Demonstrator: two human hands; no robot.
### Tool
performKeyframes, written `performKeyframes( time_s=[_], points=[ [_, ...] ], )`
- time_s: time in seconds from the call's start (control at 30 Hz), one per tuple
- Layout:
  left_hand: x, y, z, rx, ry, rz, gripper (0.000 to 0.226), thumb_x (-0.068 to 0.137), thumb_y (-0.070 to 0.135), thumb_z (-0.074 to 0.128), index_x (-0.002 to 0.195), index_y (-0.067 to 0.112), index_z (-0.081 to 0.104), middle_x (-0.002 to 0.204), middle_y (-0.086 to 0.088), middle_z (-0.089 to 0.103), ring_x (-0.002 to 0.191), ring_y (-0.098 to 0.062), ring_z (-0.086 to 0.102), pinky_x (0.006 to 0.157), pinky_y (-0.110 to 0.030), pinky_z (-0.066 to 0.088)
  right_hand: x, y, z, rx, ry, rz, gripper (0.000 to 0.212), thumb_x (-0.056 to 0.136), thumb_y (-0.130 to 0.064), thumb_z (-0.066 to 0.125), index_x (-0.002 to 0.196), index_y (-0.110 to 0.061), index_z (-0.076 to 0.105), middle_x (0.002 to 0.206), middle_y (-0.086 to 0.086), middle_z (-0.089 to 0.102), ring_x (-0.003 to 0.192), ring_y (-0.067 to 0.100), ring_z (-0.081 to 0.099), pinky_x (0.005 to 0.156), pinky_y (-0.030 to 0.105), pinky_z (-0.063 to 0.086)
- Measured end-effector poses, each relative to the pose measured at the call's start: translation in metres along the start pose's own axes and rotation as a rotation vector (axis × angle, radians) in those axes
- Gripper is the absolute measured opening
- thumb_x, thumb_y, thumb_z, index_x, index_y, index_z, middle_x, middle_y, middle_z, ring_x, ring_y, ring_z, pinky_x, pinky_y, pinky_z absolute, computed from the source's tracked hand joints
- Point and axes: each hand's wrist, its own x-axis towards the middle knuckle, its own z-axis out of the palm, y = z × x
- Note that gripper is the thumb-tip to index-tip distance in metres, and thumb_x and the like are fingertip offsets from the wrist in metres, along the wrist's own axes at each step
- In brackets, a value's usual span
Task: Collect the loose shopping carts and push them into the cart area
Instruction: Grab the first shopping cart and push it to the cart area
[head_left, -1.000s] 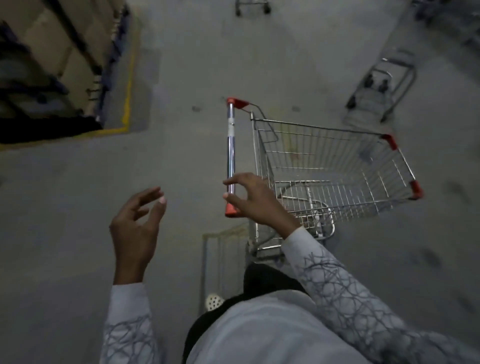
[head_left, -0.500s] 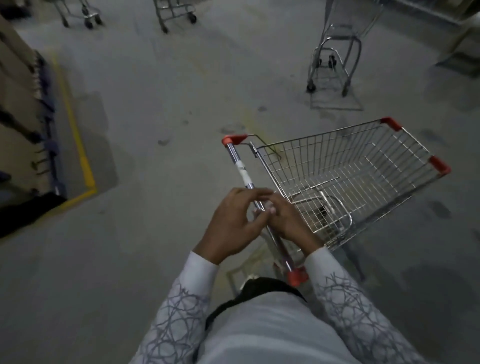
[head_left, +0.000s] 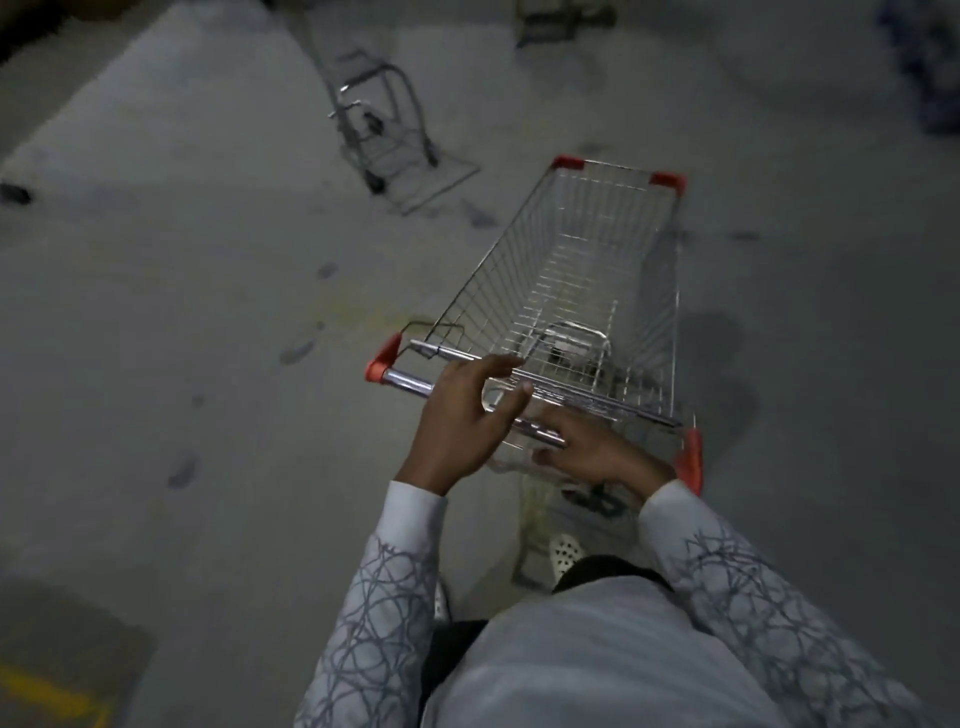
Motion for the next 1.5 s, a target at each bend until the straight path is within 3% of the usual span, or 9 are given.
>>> performKeyframes(
  time_s=[0.17, 0.27, 0.37, 0.53, 0.7, 0.8, 0.9, 1.13, 1.5],
  points=[
    [-0.002, -0.006, -0.043, -0.090, -0.200, 0.207, 0.053, 0.089, 0.050, 0.071, 0.135, 0.026, 0.060, 0.130, 0.010, 0.064, 0.122, -0.006, 0.055, 0.103, -0.025, 0.043, -0.035, -0.040, -0.030, 0.064, 0.135, 0.201, 0.052, 0.093, -0.059, 0.058, 0.134, -0.026, 0.060, 0.137, -0.004, 0.060, 0.125, 0.021, 0.057, 0.104, 0.037, 0.045],
    [0.006, -0.018, -0.069, -0.073, -0.199, 0.327, 0.058, 0.089, 0.051, 0.070, 0.139, 0.026, 0.056, 0.135, 0.012, 0.059, 0.125, -0.003, 0.050, 0.104, -0.016, 0.036, -0.038, -0.057, -0.033, 0.183, 0.387, 0.277, 0.058, 0.094, -0.054, 0.061, 0.142, -0.024, 0.050, 0.134, 0.002, 0.060, 0.120, 0.024, 0.059, 0.100, 0.036, 0.046],
    [0.032, -0.045, -0.074, -0.041, -0.209, 0.328, 0.063, 0.090, 0.056, 0.067, 0.144, 0.027, 0.048, 0.139, 0.005, 0.058, 0.124, -0.009, 0.053, 0.102, -0.026, 0.040, -0.040, -0.060, -0.007, 0.233, 0.677, 0.358, 0.055, 0.094, -0.052, 0.060, 0.139, -0.022, 0.048, 0.133, 0.007, 0.061, 0.119, 0.027, 0.059, 0.094, 0.035, 0.045],
    [0.050, -0.132, -0.033, 0.544, -0.315, 0.128, 0.063, 0.100, 0.064, 0.025, 0.104, 0.020, 0.071, 0.095, -0.005, 0.074, 0.094, -0.026, 0.069, 0.108, -0.043, 0.036, -0.042, -0.043, 0.070, -0.208, 0.966, 0.552, 0.041, 0.103, -0.044, 0.034, 0.094, -0.019, 0.066, 0.104, 0.006, 0.069, 0.104, 0.029, 0.061, 0.098, 0.043, 0.039],
    [0.047, -0.161, -0.020, 0.849, -0.321, 0.107, 0.066, 0.095, 0.040, 0.012, 0.079, 0.015, 0.071, 0.064, -0.001, 0.067, 0.060, -0.020, 0.063, 0.100, -0.039, 0.029, -0.045, -0.063, 0.068, -0.205, 0.883, 0.622, 0.042, 0.104, -0.041, 0.038, 0.087, -0.020, 0.071, 0.094, 0.006, 0.073, 0.095, 0.028, 0.064, 0.101, 0.045, 0.036],
    [0.046, -0.165, -0.027, 0.864, -0.329, 0.186, 0.052, 0.095, 0.031, 0.018, 0.068, 0.017, 0.060, 0.049, 0.008, 0.047, 0.043, -0.009, 0.036, 0.101, -0.041, 0.023, -0.042, -0.072, 0.083, -0.239, 0.921, 0.674, 0.053, 0.105, -0.042, 0.030, 0.072, -0.018, 0.064, 0.077, 0.004, 0.070, 0.077, 0.024, 0.061, 0.100, 0.046, 0.036],
    [0.046, -0.167, -0.032, 0.838, -0.266, 0.269, 0.043, 0.089, 0.030, 0.021, 0.061, 0.021, 0.052, 0.052, 0.002, 0.055, 0.048, -0.017, 0.050, 0.105, -0.042, 0.021, -0.037, -0.076, 0.092, -0.291, 0.961, 0.739, 0.062, 0.101, -0.044, 0.022, 0.058, -0.018, 0.058, 0.061, 0.002, 0.061, 0.059, 0.020, 0.054, 0.094, 0.044, 0.042],
    [0.085, -0.164, -0.021, 0.900, -0.452, 0.198, 0.045, 0.096, 0.030, 0.025, 0.087, 0.017, 0.068, 0.080, -0.007, 0.070, 0.082, -0.028, 0.069, 0.099, -0.040, 0.038, -0.026, -0.073, 0.089, -0.361, 0.958, 0.837, 0.060, 0.097, -0.044, 0.033, 0.059, -0.011, 0.065, 0.064, 0.014, 0.068, 0.057, 0.028, 0.063, 0.082, 0.040, 0.043],
    [0.183, -0.131, 0.035, 0.880, -0.388, 0.295, 0.058, 0.094, 0.044, 0.026, 0.075, 0.012, 0.071, 0.077, -0.007, 0.070, 0.079, -0.022, 0.069, 0.093, -0.033, 0.035, -0.002, -0.038, 0.022, -0.221, 0.901, 1.009, 0.054, 0.098, -0.051, 0.032, 0.063, -0.016, 0.055, 0.066, 0.002, 0.059, 0.062, 0.022, 0.059, 0.064, 0.028, 0.040]
  ],
)
